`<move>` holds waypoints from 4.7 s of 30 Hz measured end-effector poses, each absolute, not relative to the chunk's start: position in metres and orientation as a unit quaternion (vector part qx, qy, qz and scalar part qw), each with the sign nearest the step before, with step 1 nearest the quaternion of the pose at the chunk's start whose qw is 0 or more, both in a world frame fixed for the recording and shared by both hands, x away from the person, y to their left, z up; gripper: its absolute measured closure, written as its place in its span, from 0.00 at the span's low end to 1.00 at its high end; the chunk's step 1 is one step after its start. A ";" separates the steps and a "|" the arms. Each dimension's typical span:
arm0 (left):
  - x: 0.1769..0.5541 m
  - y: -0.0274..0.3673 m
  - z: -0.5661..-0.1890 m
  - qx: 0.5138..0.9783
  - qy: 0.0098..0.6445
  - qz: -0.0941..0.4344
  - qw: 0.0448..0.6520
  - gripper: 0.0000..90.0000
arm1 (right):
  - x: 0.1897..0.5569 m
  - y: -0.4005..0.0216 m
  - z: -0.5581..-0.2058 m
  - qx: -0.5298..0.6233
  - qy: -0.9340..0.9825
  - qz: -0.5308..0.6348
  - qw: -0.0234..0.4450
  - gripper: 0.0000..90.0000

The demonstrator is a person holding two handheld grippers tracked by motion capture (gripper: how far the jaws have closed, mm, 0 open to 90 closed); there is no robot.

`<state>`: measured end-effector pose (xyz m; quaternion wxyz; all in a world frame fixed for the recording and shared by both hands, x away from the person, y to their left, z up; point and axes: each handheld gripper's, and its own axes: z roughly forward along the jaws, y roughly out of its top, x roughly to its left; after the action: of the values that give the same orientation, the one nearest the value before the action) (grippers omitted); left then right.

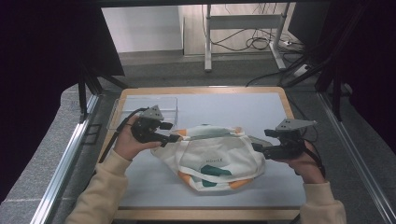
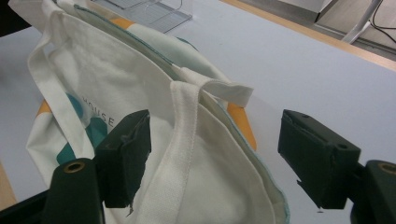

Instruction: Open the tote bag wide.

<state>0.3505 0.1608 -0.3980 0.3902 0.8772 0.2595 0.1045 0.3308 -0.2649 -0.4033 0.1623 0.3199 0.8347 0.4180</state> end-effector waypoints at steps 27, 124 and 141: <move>0.373 0.125 -0.410 0.910 0.218 0.064 0.347 0.58 | 0.332 -0.266 -0.408 0.327 0.836 0.408 0.167 0.26; 0.436 0.129 -0.409 0.858 0.343 0.117 0.365 0.91 | 0.241 -0.141 -0.456 0.103 0.942 0.318 0.012 0.96; 0.437 0.133 -0.416 0.862 0.338 0.097 0.366 0.90 | 0.242 -0.136 -0.475 0.106 0.947 0.303 0.009 0.89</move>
<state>0.4366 0.1334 -0.4155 0.3658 0.8618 0.3376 0.0971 0.2419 -0.1361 -0.4753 0.0088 0.1057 0.9470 0.3032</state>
